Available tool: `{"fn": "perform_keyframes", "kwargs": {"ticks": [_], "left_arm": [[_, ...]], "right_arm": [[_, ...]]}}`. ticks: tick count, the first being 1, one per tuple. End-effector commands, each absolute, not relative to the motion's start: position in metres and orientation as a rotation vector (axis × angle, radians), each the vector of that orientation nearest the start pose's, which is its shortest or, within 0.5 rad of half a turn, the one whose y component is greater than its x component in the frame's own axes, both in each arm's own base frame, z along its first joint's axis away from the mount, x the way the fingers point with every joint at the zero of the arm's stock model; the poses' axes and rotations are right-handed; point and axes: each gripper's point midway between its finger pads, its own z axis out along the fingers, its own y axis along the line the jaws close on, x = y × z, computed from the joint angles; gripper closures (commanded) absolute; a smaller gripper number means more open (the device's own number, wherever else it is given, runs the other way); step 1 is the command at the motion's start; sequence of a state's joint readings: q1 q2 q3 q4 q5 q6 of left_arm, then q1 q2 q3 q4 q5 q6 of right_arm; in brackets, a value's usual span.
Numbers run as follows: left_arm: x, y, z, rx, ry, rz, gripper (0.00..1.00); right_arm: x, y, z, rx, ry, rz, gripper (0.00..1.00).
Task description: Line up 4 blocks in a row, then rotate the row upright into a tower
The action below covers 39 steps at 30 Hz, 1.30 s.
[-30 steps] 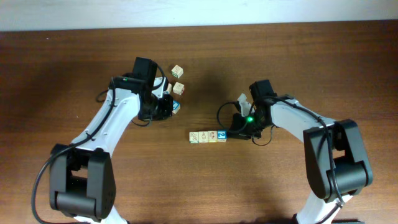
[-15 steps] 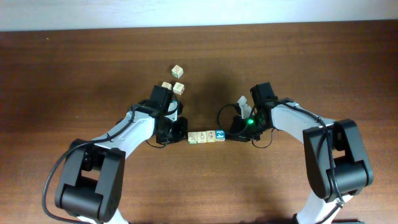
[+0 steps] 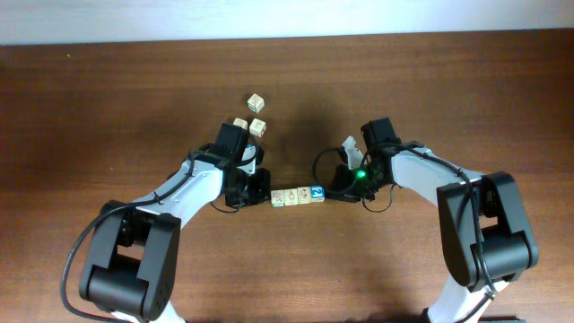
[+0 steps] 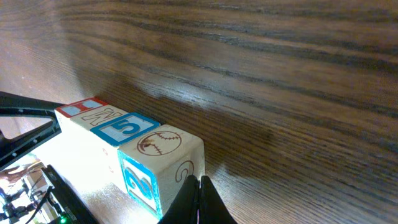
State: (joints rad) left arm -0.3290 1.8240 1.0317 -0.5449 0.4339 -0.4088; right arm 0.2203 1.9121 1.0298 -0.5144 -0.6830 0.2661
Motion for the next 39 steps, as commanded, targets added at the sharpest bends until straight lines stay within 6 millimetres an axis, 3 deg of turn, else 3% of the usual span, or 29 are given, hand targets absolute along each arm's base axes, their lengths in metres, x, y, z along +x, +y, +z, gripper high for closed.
{"fn": "perform_keyframes", "kwargs": {"ticks": [1,9,20,39], "left_arm": [[0.307,-0.187,0.012,-0.024,3.001,-0.773,1.00],[0.307,-0.187,0.012,-0.025,3.000,-0.773,1.00],[0.307,-0.187,0.012,-0.024,2.998,-0.775,1.00],[0.307,-0.187,0.012,-0.024,2.998,-0.775,1.00]], "right_arm": [[0.318,0.182,0.011,-0.023,2.925,1.098,0.96],[0.317,0.186,0.016,-0.080,2.897,1.139,0.96],[0.312,0.201,0.058,-0.234,2.822,0.990,0.96],[0.294,0.265,0.087,-0.500,2.783,0.910,0.96]]}}
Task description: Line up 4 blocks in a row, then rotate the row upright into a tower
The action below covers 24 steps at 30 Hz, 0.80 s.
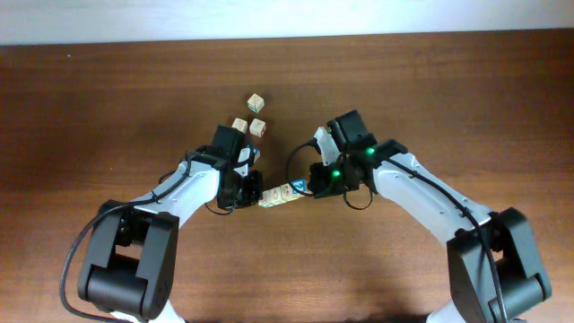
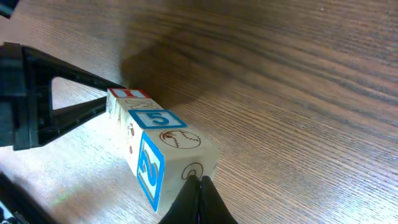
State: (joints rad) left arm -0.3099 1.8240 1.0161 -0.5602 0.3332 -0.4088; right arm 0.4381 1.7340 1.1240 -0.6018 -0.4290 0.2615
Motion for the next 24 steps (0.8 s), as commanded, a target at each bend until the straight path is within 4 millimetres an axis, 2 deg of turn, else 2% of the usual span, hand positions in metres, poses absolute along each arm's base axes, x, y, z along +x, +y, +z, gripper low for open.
{"fn": "perform_keyframes", "kwargs": {"ticks": [1,13,18,24], "left_arm": [[0.307,-0.187,0.012,-0.024,2.998,-0.775,1.00],[0.306,-0.191,0.013,-0.002,2.994,-0.777,1.00],[0.306,-0.191,0.013,-0.002,2.994,-0.777,1.00],[0.306,-0.191,0.012,-0.002,2.995,-0.776,1.00]], "right_arm": [[0.293,0.267,0.087,-0.505,2.784,0.906,0.96],[0.284,0.282,0.091,-0.557,2.773,0.901,0.96],[0.282,0.297,0.094,-0.559,2.746,0.915,0.96],[0.285,0.295,0.092,-0.529,2.757,0.891,0.96]]}}
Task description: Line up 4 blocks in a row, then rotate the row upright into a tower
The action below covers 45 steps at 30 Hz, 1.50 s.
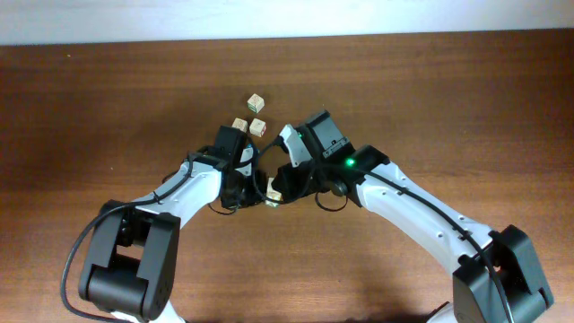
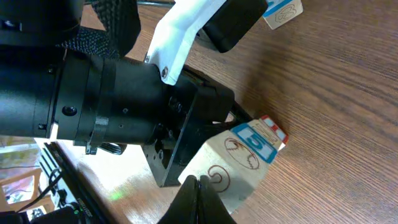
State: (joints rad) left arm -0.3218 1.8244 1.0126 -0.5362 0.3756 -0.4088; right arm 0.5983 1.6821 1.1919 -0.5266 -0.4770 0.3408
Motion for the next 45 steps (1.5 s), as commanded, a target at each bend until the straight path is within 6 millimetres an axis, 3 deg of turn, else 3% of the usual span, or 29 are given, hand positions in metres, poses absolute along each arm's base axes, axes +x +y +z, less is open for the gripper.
{"fn": "perform_keyframes", "kwargs": {"ticks": [1,4,9,12,16,26,30,39,40,41,42,45], "left_arm": [[0.306,-0.191,0.012,-0.002,2.995,-0.776,1.00],[0.312,-0.181,0.009,-0.027,2.988,-0.702,1.00],[0.339,-0.119,0.001,-0.223,2.949,-0.470,1.00],[0.351,-0.087,-0.001,-0.305,2.912,-0.328,1.00],[0.376,-0.059,0.010,-0.404,2.830,-0.314,1.00],[0.381,-0.054,0.015,-0.409,2.814,-0.312,1.00],[0.381,-0.054,0.015,-0.409,2.814,-0.312,1.00],[0.383,-0.054,0.017,-0.404,2.810,-0.312,1.00],[0.388,-0.055,0.028,-0.350,2.797,-0.309,1.00],[0.395,-0.052,0.050,-0.309,2.765,-0.286,1.00],[0.403,-0.043,0.091,-0.266,2.695,-0.210,1.00],[0.406,-0.041,0.172,0.050,2.512,-0.131,0.97]], "right_arm": [[0.285,0.295,0.092,-0.529,2.757,0.890,0.96],[0.289,0.291,0.088,-0.499,2.764,0.840,0.96],[0.297,0.283,0.067,-0.415,2.818,0.746,0.96],[0.297,0.283,0.067,-0.416,2.818,0.745,0.96],[0.296,0.287,0.070,-0.424,2.814,0.774,0.94],[0.308,0.309,0.120,-0.497,2.713,0.893,0.91],[0.309,0.310,0.126,-0.505,2.694,0.904,0.91],[0.310,0.313,0.172,-0.533,2.571,0.956,0.91],[0.309,0.309,0.190,-0.559,2.526,0.945,0.91],[0.309,0.297,0.207,-0.540,2.501,0.868,0.91],[0.307,0.280,0.226,-0.508,2.477,0.776,0.88],[0.296,0.237,0.264,-0.421,2.405,0.597,0.87]]}}
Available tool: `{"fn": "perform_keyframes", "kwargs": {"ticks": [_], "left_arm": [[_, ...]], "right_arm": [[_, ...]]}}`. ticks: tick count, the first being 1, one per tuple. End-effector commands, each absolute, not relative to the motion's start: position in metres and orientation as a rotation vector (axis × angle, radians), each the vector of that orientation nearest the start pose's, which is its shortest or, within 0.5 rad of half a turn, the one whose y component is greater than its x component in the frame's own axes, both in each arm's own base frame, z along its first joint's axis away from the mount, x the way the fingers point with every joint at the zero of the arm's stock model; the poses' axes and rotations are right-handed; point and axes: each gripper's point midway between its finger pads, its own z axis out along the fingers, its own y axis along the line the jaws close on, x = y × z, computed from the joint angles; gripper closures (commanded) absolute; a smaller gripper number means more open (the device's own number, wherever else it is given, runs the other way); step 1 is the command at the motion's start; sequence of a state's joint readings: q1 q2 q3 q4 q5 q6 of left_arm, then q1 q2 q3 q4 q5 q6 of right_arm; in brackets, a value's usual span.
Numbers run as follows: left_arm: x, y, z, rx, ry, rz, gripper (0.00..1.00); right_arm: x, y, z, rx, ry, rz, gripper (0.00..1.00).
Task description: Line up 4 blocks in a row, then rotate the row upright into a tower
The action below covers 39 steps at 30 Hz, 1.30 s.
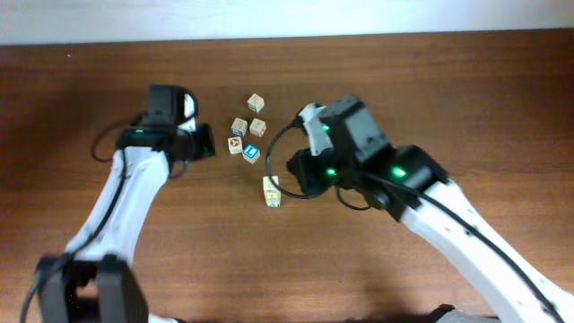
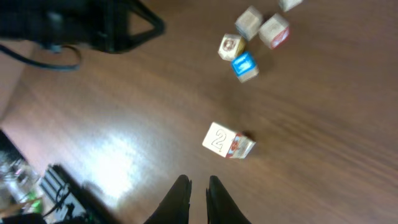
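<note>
Two wooden blocks point(image 1: 272, 191) lie pressed together left of my right gripper point(image 1: 293, 169); in the right wrist view this pair point(image 2: 228, 140) shows a "2" and a red face. My right gripper point(image 2: 198, 182) hovers high above the table, its fingers a narrow gap apart and empty. Further back lie a blue-faced block point(image 1: 252, 152) point(image 2: 244, 65) and a red-marked block point(image 1: 235, 144) point(image 2: 231, 45). My left gripper point(image 1: 204, 142) point(image 2: 158, 26) is to their left, its fingers meeting at a point and holding nothing.
Three more wooden blocks point(image 1: 256, 102), point(image 1: 239, 126), point(image 1: 258, 127) sit just behind the blue and red-marked ones. The brown wooden table point(image 1: 430, 90) runs to a pale edge at the back.
Both grippers were pressed against the ends of the block row. My right one is now raised and slightly parted, my left one back to the left. The row has split into a pair and two loose blocks.
A row of blocks lay side to side, squeezed between my two shut grippers. Then the row stood slanted, and later nearly front to back, with my right arm swung to the left. Now both grippers are off it and the row is broken up.
</note>
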State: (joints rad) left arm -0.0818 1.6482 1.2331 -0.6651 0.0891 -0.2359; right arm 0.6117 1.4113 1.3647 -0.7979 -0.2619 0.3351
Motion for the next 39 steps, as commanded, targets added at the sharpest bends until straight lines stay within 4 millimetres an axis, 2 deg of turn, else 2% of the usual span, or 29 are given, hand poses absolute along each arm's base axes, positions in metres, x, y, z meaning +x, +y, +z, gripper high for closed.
{"fn": "perform_keyframes", "kwargs": {"ticks": [1,2,3,4,5,7,9,12,14,17,18,20,22,24,25,29,30,32,34,35,39], "left_arm": [[0.396,-0.038,0.219,0.093,2.384,-0.104,0.01],[0.387,-0.038,0.244,0.093,2.319,-0.105,0.01],[0.381,-0.037,0.256,0.093,2.289,-0.106,0.01],[0.377,-0.037,0.266,0.093,2.260,-0.107,0.01],[0.374,-0.037,0.274,0.093,2.239,-0.107,0.01],[0.374,-0.037,0.274,0.093,2.238,-0.107,0.01],[0.374,-0.037,0.274,0.093,2.237,-0.107,0.01],[0.374,-0.037,0.274,0.093,2.238,-0.108,0.01],[0.374,-0.037,0.274,0.093,2.238,-0.107,0.01],[0.374,-0.037,0.274,0.092,2.237,-0.107,0.01],[0.374,-0.037,0.274,0.093,2.238,-0.107,0.01],[0.374,-0.037,0.274,0.093,2.237,-0.107,0.01],[0.374,-0.037,0.274,0.093,2.238,-0.107,0.01],[0.374,-0.037,0.274,0.093,2.237,-0.107,0.01],[0.374,-0.037,0.274,0.093,2.238,-0.107,0.01],[0.374,-0.037,0.274,0.093,2.238,-0.107,0.01],[0.374,-0.037,0.274,0.093,2.238,-0.107,0.01],[0.374,-0.037,0.274,0.093,2.238,-0.107,0.01],[0.374,-0.037,0.274,0.092,2.238,-0.107,0.01],[0.374,-0.037,0.274,0.093,2.237,-0.108,0.01],[0.374,-0.037,0.274,0.093,2.238,-0.107,0.01]], "right_arm": [[0.286,0.202,0.283,-0.349,2.368,0.458,0.80],[0.276,0.178,0.292,-0.307,2.353,0.369,0.75],[0.269,0.164,0.297,-0.283,2.345,0.317,0.72],[0.253,0.137,0.307,-0.243,2.323,0.239,0.45],[0.243,0.120,0.316,-0.213,2.295,0.195,0.02],[0.224,0.101,0.328,-0.189,2.255,0.186,0.02],[0.219,0.098,0.334,-0.182,2.231,0.200,0.02],[0.215,0.095,0.324,-0.195,2.278,0.170,0.02],[0.220,0.093,0.325,-0.179,2.267,0.143,0.02],[0.240,0.091,0.352,-0.126,2.138,0.158,0.02],[0.243,0.085,0.358,-0.090,2.111,0.166,0.02],[0.247,0.072,0.383,-0.180,1.962,0.199,0.02],[0.247,0.057,0.384,-0.213,1.838,0.164,0.01],[0.243,0.038,0.362,-0.136,1.735,0.118,0.02],[0.241,0.031,0.341,-0.111,1.677,0.103,0.02],[0.242,0.024,0.251,-0.091,1.511,0.085,0.01],[0.243,0.021,0.234,-0.074,1.492,0.070,0.02],[0.246,0.019,0.197,-0.065,1.480,0.063,0.02],[0.246,0.018,0.181,-0.073,1.545,0.043,0.01],[0.245,0.018,0.155,-0.077,1.650,0.043,0.02],[0.245,0.018,0.155,-0.076,1.649,0.043,0.02]]}}
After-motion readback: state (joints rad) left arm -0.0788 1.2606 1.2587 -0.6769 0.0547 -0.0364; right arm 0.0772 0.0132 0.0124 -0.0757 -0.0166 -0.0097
